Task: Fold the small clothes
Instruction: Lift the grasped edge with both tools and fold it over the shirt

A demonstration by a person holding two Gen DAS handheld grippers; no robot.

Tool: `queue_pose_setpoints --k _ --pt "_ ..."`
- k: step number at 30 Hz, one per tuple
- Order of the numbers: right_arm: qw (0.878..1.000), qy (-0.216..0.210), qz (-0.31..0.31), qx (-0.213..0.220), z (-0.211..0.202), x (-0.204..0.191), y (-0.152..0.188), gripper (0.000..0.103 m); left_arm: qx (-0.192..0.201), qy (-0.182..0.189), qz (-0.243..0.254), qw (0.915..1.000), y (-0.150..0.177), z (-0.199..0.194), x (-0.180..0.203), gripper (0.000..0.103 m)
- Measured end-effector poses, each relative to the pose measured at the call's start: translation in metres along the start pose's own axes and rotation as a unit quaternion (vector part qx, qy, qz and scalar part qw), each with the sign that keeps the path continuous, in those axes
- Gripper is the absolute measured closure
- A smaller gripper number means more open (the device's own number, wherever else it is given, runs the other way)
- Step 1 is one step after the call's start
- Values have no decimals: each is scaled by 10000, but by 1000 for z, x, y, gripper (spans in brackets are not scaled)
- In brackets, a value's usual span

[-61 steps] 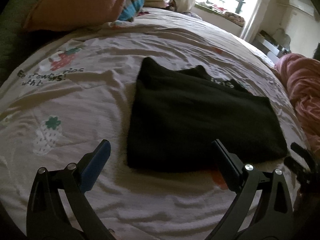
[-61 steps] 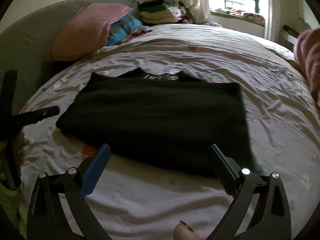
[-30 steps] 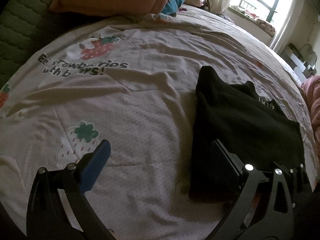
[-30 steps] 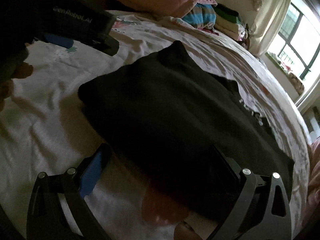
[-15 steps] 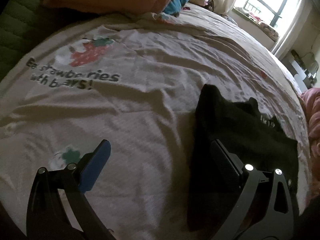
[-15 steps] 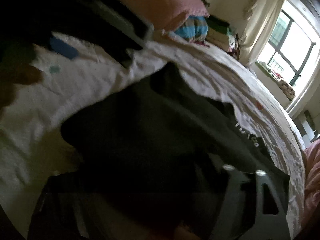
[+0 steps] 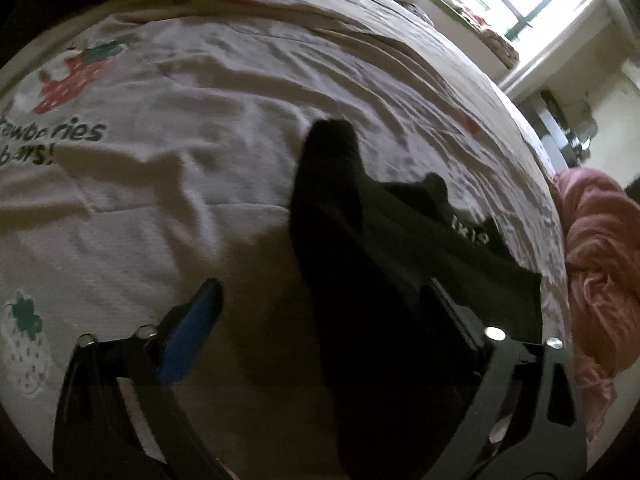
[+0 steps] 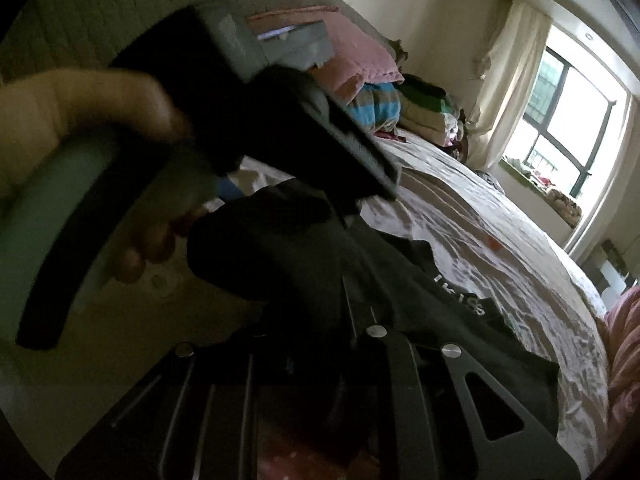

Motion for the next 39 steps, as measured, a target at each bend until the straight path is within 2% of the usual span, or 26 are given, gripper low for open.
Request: queue_pose_setpoints --k 1,3,5,7,8,13,21,30,39 --pt "9999 -23 99 15 -2 4 0 91 -21 39 -4 10000 1 1 4 31" --pt "9995 -81 304 18 -8 8 2 91 -22 43 -28 10000 3 3 9 41" --pt "9991 -80 402 49 -15 11 4 93 -4 169 4 9999 5 2 19 69" --pt "9987 -50 491 91 -20 15 7 94 70 205 92 9997 6 -3 31 82" --pt "9984 -28 548 121 -24 18 8 94 132 147 192 9996 7 -7 37 84" --pt "9946 122 991 285 -47 45 13 96 445 102 621 9970 9 -29 76 87" --pt "9830 237 1752 489 -84 86 32 96 612 120 1096 9920 20 -48 133 87" --pt "9704 359 2324 545 -109 120 56 96 571 121 1458 9876 34 -50 182 87" --pt "9580 351 2820 372 -119 143 84 96 344 136 1653 9855 50 -31 219 87"
Point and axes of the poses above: each gripper's, at about its wrist camera, not at the fingertips, and z roughly the way its jaws point, x to its right, y to its underside, the point moved 5 cm from there along z, roughly the way its jaws point, and after that the axes turned 1 degree about -x, right-handed, at the moved point
